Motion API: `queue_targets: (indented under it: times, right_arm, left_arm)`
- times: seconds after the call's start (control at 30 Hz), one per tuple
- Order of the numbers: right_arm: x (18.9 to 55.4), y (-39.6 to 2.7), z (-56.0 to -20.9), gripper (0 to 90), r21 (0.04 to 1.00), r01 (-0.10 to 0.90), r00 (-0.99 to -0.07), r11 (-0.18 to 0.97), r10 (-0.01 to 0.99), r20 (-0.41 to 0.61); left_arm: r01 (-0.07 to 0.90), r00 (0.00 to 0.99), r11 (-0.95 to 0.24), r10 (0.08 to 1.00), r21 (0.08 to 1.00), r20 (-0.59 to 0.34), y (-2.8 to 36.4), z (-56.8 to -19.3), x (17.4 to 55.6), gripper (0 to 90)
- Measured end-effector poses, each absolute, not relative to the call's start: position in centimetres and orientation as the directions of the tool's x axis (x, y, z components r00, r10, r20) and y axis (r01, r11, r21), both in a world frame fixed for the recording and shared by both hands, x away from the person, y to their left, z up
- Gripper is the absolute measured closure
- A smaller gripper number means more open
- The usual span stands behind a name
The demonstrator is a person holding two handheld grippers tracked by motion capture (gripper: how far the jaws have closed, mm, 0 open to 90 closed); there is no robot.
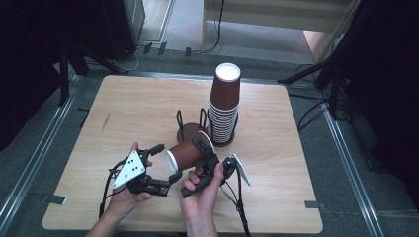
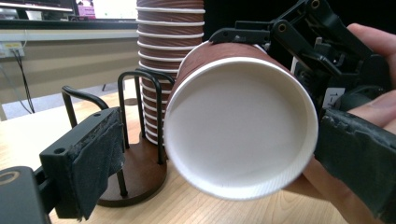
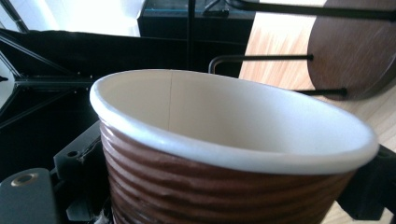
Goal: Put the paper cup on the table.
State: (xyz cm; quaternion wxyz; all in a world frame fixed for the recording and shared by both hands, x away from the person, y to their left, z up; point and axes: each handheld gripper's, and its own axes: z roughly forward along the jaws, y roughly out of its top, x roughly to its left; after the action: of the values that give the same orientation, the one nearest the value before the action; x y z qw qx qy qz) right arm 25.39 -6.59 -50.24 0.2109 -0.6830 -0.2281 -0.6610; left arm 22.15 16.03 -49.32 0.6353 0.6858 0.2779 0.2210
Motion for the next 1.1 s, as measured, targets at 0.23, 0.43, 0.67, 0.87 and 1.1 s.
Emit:
queue_targets:
  times: [0.23,0.43,0.67,0.87,1.1]
  right_arm:
    - [25.5,-7.2,-50.1,9.6,0.065,0.561,-0.008,-0.825,0.074,0.997]
    - [25.3,-7.6,-49.7,9.7,0.125,0.53,-0.022,-0.839,0.133,0.991]
    - [25.2,-7.8,-49.3,9.8,0.208,0.509,-0.039,-0.835,0.219,0.975]
    - [24.9,-8.4,-49.1,10.0,0.31,0.472,-0.07,-0.825,0.316,0.946]
    - [24.0,-9.2,-47.9,10.0,0.514,0.351,-0.131,-0.783,0.502,0.855]
  left_arm:
    - [0.109,0.745,-0.053,0.665,0.993,-0.046,16.4,-49.6,22.1,3.3]
    - [0.113,0.732,-0.055,0.68,0.992,-0.046,17.0,-49.7,22.2,3.3]
    - [0.125,0.717,-0.061,0.695,0.99,-0.048,18.0,-50.0,22.3,3.3]
    - [0.138,0.691,-0.062,0.721,0.988,-0.052,19.1,-50.4,22.6,3.3]
    - [0.16,0.659,-0.047,0.748,0.986,-0.071,20.5,-51.1,23.0,3.4]
